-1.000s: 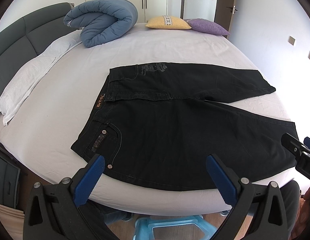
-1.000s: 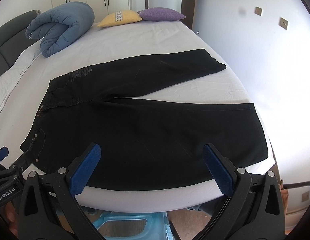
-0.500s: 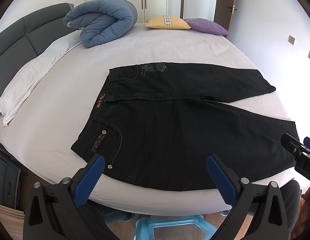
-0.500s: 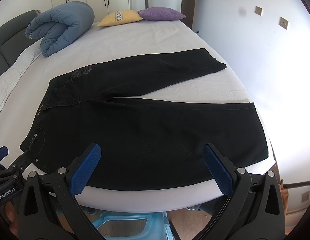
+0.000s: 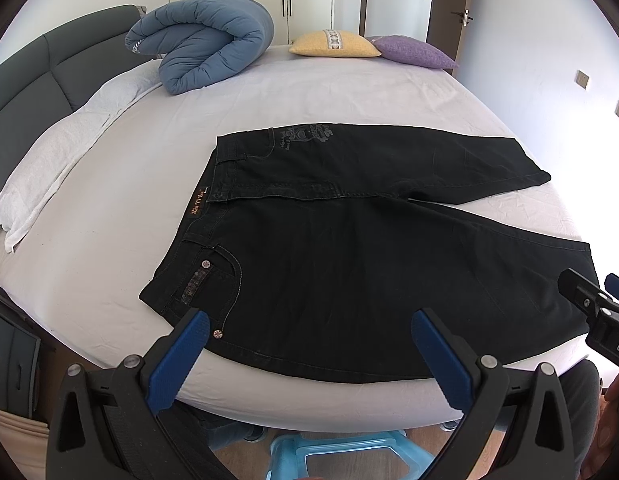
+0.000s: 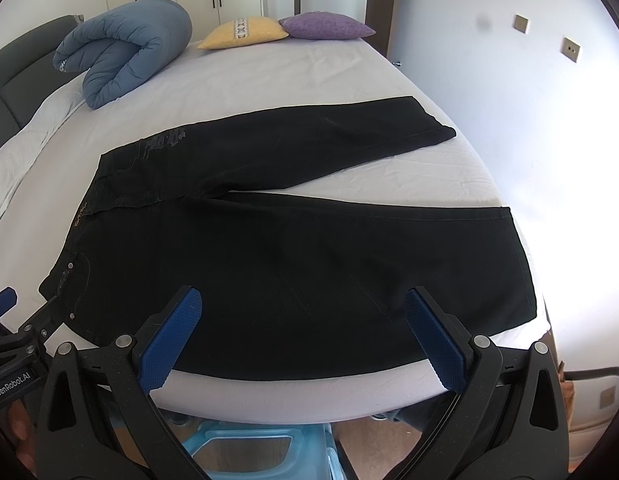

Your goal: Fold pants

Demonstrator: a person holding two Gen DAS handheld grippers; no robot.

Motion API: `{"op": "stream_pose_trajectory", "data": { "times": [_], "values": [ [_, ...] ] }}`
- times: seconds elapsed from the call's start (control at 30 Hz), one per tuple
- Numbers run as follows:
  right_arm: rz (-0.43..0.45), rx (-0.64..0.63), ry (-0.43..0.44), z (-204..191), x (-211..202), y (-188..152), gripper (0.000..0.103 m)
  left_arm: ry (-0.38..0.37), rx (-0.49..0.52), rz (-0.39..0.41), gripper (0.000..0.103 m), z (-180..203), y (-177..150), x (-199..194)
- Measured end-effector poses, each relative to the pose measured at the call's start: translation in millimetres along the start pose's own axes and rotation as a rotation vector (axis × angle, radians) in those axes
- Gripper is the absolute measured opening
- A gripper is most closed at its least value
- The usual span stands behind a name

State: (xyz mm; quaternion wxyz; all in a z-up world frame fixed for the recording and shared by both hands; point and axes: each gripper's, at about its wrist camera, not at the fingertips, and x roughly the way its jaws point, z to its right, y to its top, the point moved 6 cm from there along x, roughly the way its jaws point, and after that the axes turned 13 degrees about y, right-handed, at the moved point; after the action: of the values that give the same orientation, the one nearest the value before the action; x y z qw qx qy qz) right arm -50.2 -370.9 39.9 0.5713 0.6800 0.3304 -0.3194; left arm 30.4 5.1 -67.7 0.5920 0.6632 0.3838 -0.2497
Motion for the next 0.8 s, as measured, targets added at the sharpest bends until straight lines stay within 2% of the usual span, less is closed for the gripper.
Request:
{"op": "stream_pose_trajectory", "data": {
  "times": [0.3, 0.43, 0.53, 0.63, 0.8],
  "values": [
    [-0.018, -0.018, -0.003, -4, 8, 1, 0.103, -0.006, -0.013, -0.005, 0.103, -2, 1, 6],
    [-0.035, -0.042, -0.003, -8, 17, 2, 0.103, 0.006, -0.007, 0.033, 0.103, -2, 4, 7],
    [-0.034, -0.08, 0.029, -15, 24, 8, 0.103, -0.004, 0.025, 0.072, 0.103, -5, 13, 13],
    [-0.012, -0.143, 0.063, -22, 33, 27, 0.103, -0.041, 0.031, 0.094, 0.103, -14, 33, 25],
    [0.031, -0.225, 0.153, -35, 61, 85, 0.103, 0.032, 0.113, 0.151, 0.103, -37, 85, 62]
  ]
}}
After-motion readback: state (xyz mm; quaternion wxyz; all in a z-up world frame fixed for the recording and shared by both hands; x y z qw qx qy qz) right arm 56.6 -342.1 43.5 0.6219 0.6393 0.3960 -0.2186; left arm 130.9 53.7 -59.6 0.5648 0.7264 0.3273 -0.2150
